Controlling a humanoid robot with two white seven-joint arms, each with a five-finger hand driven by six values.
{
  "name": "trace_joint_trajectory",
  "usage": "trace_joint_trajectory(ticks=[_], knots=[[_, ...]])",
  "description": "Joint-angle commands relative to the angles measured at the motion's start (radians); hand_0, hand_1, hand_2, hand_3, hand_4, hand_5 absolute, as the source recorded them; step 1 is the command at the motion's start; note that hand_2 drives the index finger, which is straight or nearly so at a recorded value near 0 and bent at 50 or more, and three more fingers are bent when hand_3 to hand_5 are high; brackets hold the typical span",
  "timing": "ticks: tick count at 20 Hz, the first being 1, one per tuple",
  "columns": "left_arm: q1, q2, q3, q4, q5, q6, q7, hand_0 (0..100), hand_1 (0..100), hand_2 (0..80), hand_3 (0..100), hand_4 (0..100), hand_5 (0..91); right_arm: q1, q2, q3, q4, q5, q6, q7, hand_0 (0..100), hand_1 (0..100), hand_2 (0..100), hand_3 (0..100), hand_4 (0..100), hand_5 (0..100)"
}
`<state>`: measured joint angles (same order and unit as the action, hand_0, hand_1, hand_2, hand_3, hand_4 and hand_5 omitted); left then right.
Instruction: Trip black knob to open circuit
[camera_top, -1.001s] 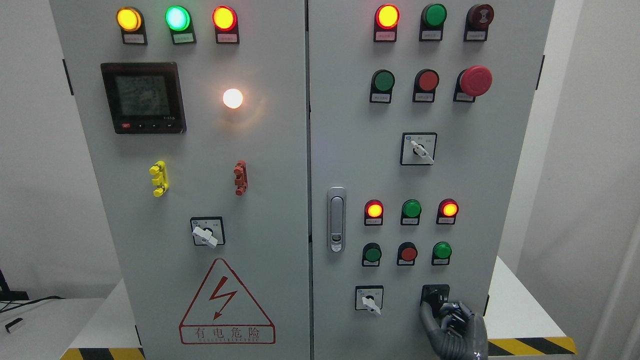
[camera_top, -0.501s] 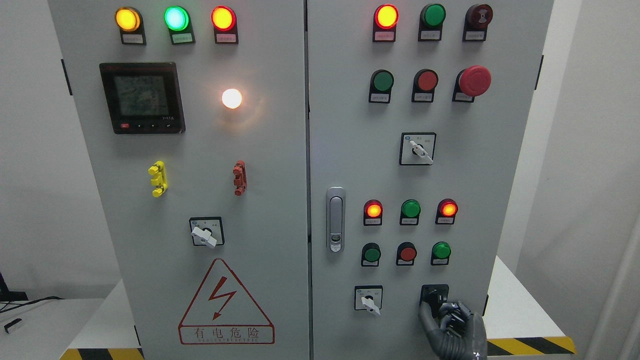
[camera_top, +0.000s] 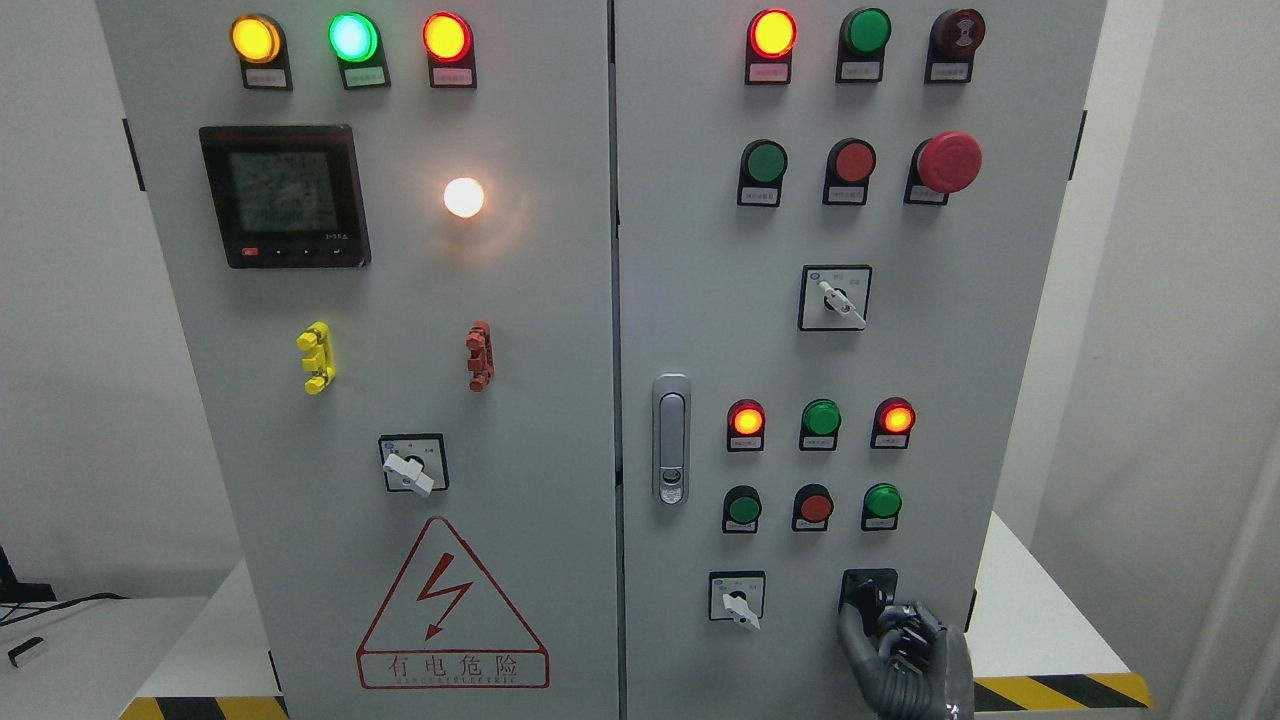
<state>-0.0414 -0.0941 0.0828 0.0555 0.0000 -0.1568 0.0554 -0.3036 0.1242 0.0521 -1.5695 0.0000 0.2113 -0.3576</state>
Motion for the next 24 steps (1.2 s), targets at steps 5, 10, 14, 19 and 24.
trace_joint_trajectory(ticks=[5,10,14,19,24], knots=[[0.0,0.0,0.0,0.0,-0.031,0.0,0.0,12,39,0.0,0,0,0.0,0.001,-0.005,0.0,0.002,0.006,-0.006,0.046,47,87,55,93,90,99],[0.0,0.0,0.0,0.0,-0.031,0.0,0.0,12,39,0.0,0,0,0.0,0.001,-0.005,0.0,0.002,0.006,-0.006,0.046,46,87,55,93,90,99],[0.0,0.0,0.0,0.0,-0.031,0.0,0.0,12,39,0.0,0,0,0.0,0.001,-0.005,0.0,0.002,0.009,-0.006,0.046,45,86,55,93,90,99],[0.0,0.0,0.0,0.0,-0.031,0.0,0.0,12,39,0.0,0,0,0.0,0.004,-0.005,0.0,0.002,0.026,-0.007,0.046,45,86,55,93,90,98],[0.0,-0.001,0.0,0.0,-0.031,0.0,0.0,12,39,0.0,0,0,0.0,0.003,-0.005,0.0,0.005,0.046,-0.009,0.046,43,85,55,91,88,98]])
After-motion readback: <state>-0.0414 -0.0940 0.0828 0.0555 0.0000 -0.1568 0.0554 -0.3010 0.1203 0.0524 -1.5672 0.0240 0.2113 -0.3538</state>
